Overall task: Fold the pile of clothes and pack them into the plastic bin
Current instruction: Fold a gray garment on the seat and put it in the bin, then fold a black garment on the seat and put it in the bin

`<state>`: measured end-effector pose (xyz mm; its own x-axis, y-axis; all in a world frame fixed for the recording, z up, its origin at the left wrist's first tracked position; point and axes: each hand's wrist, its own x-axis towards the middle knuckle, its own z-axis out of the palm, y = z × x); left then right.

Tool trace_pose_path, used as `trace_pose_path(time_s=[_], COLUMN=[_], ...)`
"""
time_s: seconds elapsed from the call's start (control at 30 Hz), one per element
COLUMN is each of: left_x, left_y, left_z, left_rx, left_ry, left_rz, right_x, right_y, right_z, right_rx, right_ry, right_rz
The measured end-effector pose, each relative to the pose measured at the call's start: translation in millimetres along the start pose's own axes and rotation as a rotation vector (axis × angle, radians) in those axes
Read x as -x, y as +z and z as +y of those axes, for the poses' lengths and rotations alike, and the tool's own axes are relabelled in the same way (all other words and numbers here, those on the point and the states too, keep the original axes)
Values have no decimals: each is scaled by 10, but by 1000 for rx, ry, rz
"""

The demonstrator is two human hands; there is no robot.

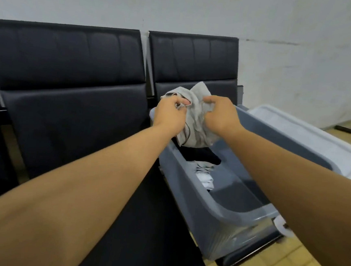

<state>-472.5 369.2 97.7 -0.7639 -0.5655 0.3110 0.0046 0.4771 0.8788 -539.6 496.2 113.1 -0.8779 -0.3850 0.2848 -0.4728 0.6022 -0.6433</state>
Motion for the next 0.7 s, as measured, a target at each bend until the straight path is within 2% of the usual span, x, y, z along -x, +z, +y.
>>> trace_pose_path(time_s=[0.13,0.3,0.37,0.57,0.7], left_x=[-341,-499,-520,-395,-144], left_y=[186,357,418,334,117], left_z=[-165,-344,-422,-433,-522], left_rx=[-38,-349,-365,-3,151], left_ry=[-116,-212,-246,-94,-208], left_rz=[-71,-290,-305,45,239], right_x=[-337,-596,-618,-484,-209], right_y=[184,530,608,685,703], right_z=[216,486,554,429,109], right_rx=[-12,26,37,-87,-242], right_ry=[32,95,83,-6,-59], right_rz=[-19,-54,-46,7,11])
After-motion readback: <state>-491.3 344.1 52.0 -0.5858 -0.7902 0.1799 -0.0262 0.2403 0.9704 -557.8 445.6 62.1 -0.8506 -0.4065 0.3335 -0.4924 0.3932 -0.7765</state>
